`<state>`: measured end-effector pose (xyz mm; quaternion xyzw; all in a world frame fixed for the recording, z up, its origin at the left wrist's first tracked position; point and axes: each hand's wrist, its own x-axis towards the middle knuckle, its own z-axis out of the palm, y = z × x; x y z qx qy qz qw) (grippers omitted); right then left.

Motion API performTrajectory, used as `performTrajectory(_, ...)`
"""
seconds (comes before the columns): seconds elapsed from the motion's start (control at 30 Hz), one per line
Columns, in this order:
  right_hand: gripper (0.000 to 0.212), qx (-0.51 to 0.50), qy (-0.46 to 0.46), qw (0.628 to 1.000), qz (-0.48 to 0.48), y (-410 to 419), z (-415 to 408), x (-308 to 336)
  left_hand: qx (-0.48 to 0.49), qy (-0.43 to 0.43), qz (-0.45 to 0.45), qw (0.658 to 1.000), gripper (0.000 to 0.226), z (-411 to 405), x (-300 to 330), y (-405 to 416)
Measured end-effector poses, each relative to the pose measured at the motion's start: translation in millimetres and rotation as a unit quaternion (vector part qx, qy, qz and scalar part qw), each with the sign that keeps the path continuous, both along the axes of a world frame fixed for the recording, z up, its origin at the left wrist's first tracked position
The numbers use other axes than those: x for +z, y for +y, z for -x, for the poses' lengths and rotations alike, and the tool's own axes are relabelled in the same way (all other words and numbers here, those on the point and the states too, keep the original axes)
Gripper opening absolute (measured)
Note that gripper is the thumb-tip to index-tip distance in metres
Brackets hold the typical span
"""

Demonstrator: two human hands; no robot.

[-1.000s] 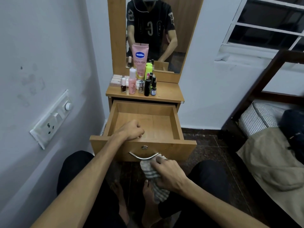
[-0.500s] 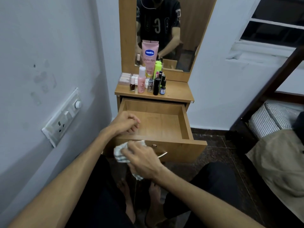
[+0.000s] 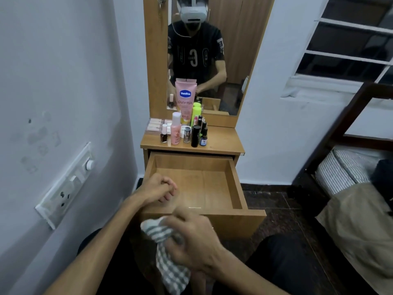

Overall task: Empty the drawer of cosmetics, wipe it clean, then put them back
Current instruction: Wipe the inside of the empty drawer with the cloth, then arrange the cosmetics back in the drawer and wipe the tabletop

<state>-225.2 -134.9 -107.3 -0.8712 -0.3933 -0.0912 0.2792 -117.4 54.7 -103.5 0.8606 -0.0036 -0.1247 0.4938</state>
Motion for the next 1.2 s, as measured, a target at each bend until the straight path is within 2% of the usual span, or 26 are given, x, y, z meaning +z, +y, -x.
performTrajectory(0.1, 0.023, -0.105, -0.023, 0.985, -0.137, -28.9, -28.3, 48.7, -0.025, -0.057, -0.007, 0.998, 0.019, -9.6, 6.5, -0.2)
performTrajectory(0.17, 0.019, -0.179, 0.021, 0.955, -0.236, -50.5, -55.7, 72.1, -0.012, -0.061, -0.016, 0.998, 0.021, -16.1, 9.2, -3.6)
performTrajectory(0.23, 0.015, -0.254, 0.094, 0.917, -0.292, -72.8, -87.2, 85.9, 0.004, -0.058, -0.031, 0.998, 0.021, -23.1, 9.9, -8.8)
performTrajectory(0.37, 0.016, -0.353, 0.205, 0.852, -0.327, -110.3, -148.1, 92.8, 0.003, -0.063, -0.031, 0.998, 0.023, -32.8, 8.0, -24.4)
performTrajectory(0.53, 0.020, -0.391, 0.237, 0.830, -0.318, -117.9, -200.7, 91.1, 0.014, -0.094, -0.053, 0.994, 0.027, -45.0, 10.1, -48.5)
performTrajectory(0.63, 0.021, -0.416, 0.161, 0.853, -0.273, -109.4, -228.0, 94.1, 0.044, -0.155, -0.128, 0.978, 0.022, -52.6, 8.1, -59.0)
performTrajectory(0.73, 0.020, -0.419, 0.012, 0.884, -0.208, -97.3, -253.4, 98.6, 0.015, -0.191, -0.163, 0.968, 0.019, -55.3, -4.5, -61.7)
performTrajectory(0.8, 0.029, -0.416, -0.047, 0.894, -0.160, -93.1, -273.6, 96.4, -0.007, -0.205, -0.172, 0.963, 0.017, -56.5, -11.0, -61.6)
performTrajectory(0.87, 0.037, -0.402, -0.023, 0.912, -0.078, -92.8, -298.1, 88.0, -0.002, -0.241, -0.170, 0.955, 0.016, -60.1, -15.6, -61.1)
performTrajectory(0.93, 0.042, -0.354, 0.062, 0.932, 0.040, -92.5, -315.2, 73.8, 0.004, -0.259, -0.171, 0.951, 0.015, -61.4, -19.3, -60.8)
performTrajectory(1.0, 0.047, -0.324, 0.085, 0.933, 0.129, -93.3, -323.7, 59.1, 0.019, -0.265, -0.177, 0.948, 0.014, -62.7, -22.3, -59.0)
performTrajectory(1.13, 0.052, -0.324, 0.075, 0.930, 0.156, -94.0, -329.8, 54.4, 0.044, -0.279, -0.180, 0.942, 0.013, -66.9, -22.4, -57.8)
performTrajectory(1.2, 0.052, -0.331, 0.062, 0.934, 0.117, -91.0, -321.6, 61.7, 0.042, -0.280, -0.187, 0.941, 0.013, -64.8, -21.6, -58.6)
